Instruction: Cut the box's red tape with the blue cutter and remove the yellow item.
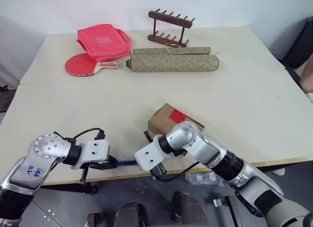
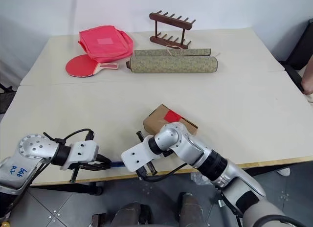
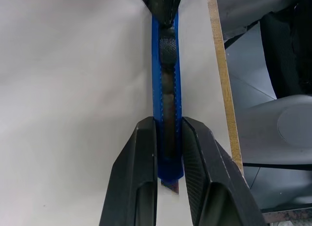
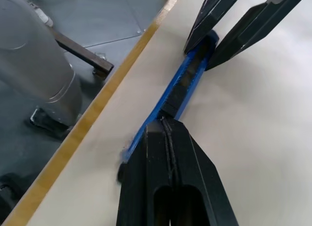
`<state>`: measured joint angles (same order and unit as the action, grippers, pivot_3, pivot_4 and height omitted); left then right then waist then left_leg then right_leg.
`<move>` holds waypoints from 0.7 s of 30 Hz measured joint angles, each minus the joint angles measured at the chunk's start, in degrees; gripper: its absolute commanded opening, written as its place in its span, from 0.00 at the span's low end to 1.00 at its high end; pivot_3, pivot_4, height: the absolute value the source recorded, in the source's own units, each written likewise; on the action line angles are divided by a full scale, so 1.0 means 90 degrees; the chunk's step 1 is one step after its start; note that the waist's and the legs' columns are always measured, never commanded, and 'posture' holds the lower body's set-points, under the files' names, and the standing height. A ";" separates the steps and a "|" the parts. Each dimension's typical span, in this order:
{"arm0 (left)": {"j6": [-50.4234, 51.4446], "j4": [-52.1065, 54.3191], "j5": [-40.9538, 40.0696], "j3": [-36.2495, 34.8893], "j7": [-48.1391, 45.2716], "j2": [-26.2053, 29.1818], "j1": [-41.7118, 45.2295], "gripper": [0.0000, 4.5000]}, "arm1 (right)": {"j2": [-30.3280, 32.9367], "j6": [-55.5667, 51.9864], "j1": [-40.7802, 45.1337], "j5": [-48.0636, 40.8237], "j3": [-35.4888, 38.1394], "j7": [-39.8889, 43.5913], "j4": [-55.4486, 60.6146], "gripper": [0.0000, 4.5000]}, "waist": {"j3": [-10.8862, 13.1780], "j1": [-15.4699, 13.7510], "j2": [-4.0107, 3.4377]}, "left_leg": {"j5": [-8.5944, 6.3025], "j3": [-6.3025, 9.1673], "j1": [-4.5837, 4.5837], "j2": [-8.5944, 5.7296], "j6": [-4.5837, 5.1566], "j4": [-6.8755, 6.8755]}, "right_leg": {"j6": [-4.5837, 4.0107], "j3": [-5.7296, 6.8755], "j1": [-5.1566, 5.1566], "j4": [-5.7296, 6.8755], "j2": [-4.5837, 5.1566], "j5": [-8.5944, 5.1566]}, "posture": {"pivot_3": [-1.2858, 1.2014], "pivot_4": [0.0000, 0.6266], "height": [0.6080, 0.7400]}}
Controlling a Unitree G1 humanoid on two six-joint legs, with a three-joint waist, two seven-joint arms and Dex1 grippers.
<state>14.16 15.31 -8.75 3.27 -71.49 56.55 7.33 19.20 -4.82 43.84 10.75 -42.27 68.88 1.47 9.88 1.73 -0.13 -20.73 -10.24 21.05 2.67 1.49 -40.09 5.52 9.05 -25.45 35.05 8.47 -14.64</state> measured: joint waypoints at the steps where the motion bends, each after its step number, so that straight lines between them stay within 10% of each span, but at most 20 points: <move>1: 0.0001 -0.0002 0.0000 -0.0001 0.0005 0.0000 0.0001 0.09 | -0.0094 0.0019 0.0019 0.0038 -0.0006 -0.0021 -0.0080 0.01 | 0.0000 -0.0001 0.0000 | 0.0001 0.0000 -0.0002 0.0001 -0.0002 -0.0001 | -0.0002 0.0000 0.0000 0.0004 0.0000 -0.0001 | 0.52 0.24 1.00; 12: 0.0010 -0.0014 0.0005 -0.0002 0.0019 0.0000 0.0008 0.09 | -0.0561 0.0106 0.0089 0.0151 0.0003 -0.0117 -0.0492 0.01 | 0.0000 -0.0003 -0.0001 | 0.0005 0.0003 -0.0004 0.0003 -0.0008 -0.0001 | -0.0009 0.0000 -0.0001 0.0013 -0.0002 -0.0005 | 0.52 0.24 1.00; 21: -0.0379 -0.0418 -0.0205 -0.0227 0.0340 -0.0455 -0.0025 0.09 | 0.0107 -0.2765 0.0115 -0.1466 0.1487 0.0379 0.1313 0.01 | -0.0001 -0.0029 0.0003 | 0.0003 0.0022 0.0014 0.0005 -0.0005 -0.0010 | -0.0010 0.0005 -0.0005 0.0011 0.0001 -0.0005 | 0.52 0.24 1.00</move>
<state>10.75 11.54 -10.59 1.22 -68.43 52.46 7.11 20.17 -29.70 44.88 -2.45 -28.89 72.29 13.28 9.87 1.48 -0.10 -20.70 -10.04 21.18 2.72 1.45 -40.18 5.43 9.10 -25.49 35.15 8.47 -14.68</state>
